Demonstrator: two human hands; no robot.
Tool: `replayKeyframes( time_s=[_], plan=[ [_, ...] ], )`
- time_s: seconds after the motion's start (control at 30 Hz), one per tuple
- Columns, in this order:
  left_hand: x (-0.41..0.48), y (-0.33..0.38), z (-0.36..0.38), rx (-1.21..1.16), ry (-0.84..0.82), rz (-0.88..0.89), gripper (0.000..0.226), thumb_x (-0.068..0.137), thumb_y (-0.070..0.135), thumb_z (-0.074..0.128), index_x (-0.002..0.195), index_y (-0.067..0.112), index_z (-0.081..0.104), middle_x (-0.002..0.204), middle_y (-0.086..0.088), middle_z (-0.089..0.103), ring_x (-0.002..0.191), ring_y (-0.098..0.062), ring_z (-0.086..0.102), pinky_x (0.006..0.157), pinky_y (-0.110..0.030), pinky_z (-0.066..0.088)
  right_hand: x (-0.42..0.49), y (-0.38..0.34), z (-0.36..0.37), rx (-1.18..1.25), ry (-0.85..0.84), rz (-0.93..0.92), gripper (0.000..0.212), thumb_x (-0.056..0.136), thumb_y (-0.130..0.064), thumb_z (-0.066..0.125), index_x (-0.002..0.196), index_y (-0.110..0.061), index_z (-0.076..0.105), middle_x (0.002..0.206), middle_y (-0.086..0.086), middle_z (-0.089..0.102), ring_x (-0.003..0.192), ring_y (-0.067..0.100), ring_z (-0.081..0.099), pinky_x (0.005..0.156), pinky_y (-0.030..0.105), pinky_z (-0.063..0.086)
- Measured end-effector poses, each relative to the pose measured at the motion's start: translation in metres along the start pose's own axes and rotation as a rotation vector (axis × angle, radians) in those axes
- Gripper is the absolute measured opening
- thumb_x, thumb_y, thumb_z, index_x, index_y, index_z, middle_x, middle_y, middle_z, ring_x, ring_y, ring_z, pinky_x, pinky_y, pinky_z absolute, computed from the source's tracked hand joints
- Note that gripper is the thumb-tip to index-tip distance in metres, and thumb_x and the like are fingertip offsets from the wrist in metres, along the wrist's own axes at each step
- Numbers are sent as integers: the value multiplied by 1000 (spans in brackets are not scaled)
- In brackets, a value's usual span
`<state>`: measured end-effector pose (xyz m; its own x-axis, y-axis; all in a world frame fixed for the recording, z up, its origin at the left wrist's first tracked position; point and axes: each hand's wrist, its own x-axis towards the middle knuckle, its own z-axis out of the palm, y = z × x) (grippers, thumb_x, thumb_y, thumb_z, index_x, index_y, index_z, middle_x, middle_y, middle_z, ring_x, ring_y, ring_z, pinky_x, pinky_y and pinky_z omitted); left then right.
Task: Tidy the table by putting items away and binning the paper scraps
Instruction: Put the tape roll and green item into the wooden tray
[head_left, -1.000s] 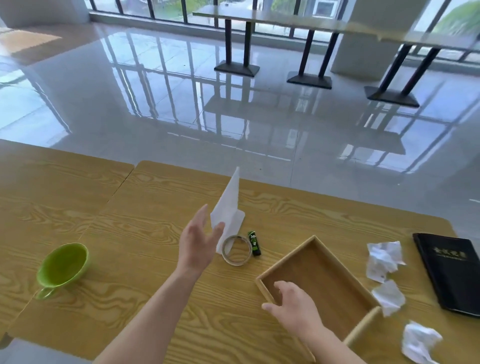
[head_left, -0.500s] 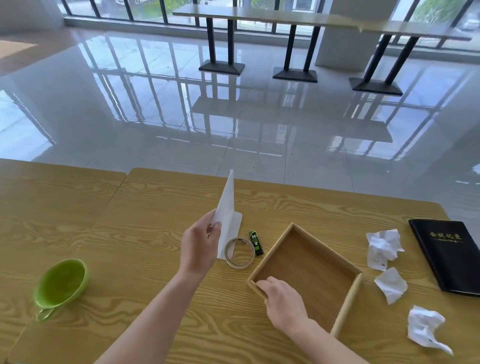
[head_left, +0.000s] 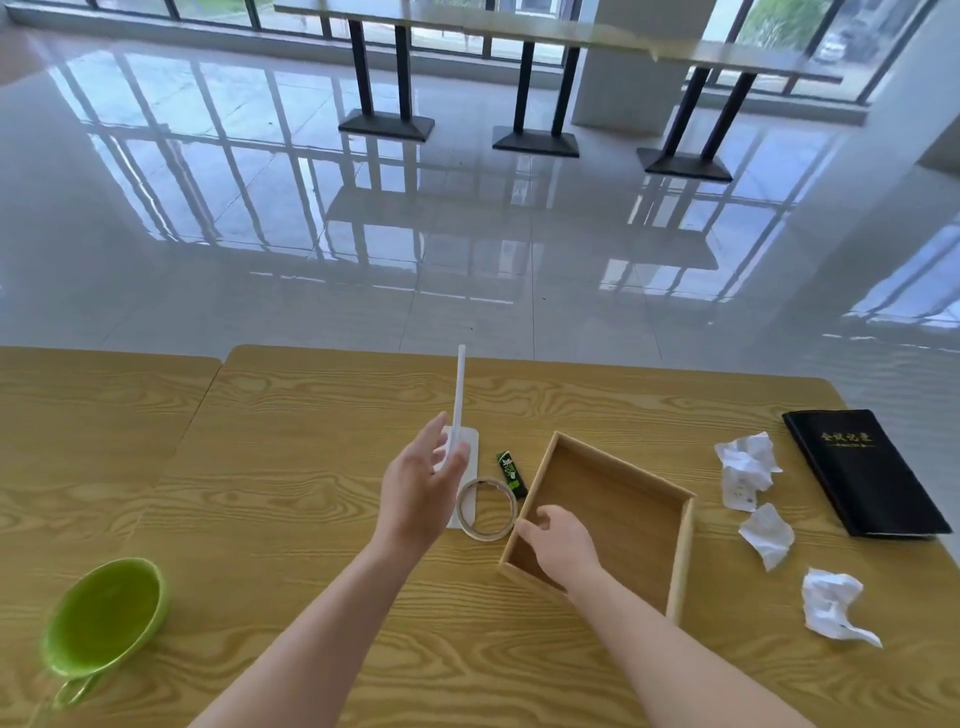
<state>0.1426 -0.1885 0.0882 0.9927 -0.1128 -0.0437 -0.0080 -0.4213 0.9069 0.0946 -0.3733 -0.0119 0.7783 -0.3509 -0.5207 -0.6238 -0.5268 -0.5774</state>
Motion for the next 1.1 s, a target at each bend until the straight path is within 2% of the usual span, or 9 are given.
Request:
replayKeyframes(
  time_s=[0.1,0.2,0.3,0.4,0.5,0.67,0.9,1.0,1.1],
  plan=[
    [3,2,1,-31,-16,-13,45,98,26,49,142,33,45,122,-1,68,95,-8,67,84,-40,53,12,-13,12,-69,39,7,35,91,-44,64,108,-14,57,102,1,65,86,17,60,81,36,53],
    [3,5,2,-29,-24,23,46,97,18,44,126,53,53,83,0,72,51,-8,49,54,-29,40,17,-16,19,-116,82,4,24,90,-31,67,100,-14,53,99,2,63,88,20,61,78,35,52],
    [3,6,-1,-21,-14,10,45,95,17,40,117,51,59,72,-15,63,52,-19,41,52,-36,34,16,-14,31,-105,66,-45,17,88,-25,67,93,-16,53,94,-1,61,85,18,60,74,33,51],
    [5,2,-7,-25,36,-14,43,96,13,41,116,43,65,81,-7,71,68,-31,58,60,-47,45,18,-18,42,-97,49,-110,14,87,-21,66,84,-20,52,86,-4,59,75,13,58,63,28,48],
    [8,-6,-16,-1,89,-31,41,97,11,43,122,34,66,77,6,72,67,-19,61,57,-32,45,23,-32,50,-126,10,-147,13,87,-19,64,83,-20,51,86,-3,59,75,14,57,59,25,41],
    [17,-16,-40,-19,120,-10,38,99,15,44,118,39,67,68,3,66,54,-11,48,49,-24,36,32,-62,66,-168,-19,-194,9,87,-18,61,86,-17,52,90,0,61,80,19,60,67,31,49],
    [44,-38,-93,-49,124,-16,39,99,14,44,85,43,66,73,-18,62,60,-28,45,56,-37,35,45,-111,95,-212,-45,-204,14,87,-19,62,83,-17,49,90,1,59,82,22,60,71,35,50],
    [57,-48,-115,-43,139,-13,47,100,17,44,88,58,62,80,-13,67,69,-29,53,63,-35,40,51,-132,108,-232,-54,-212,15,88,-19,62,82,-18,47,90,2,59,81,22,59,68,33,48],
    [71,-61,-134,-55,158,-17,49,100,18,43,98,63,60,83,-3,67,77,-13,53,71,-33,43,57,-154,123,-219,-54,-210,13,87,-18,61,82,-17,49,88,1,59,77,19,57,64,30,45]
  ],
)
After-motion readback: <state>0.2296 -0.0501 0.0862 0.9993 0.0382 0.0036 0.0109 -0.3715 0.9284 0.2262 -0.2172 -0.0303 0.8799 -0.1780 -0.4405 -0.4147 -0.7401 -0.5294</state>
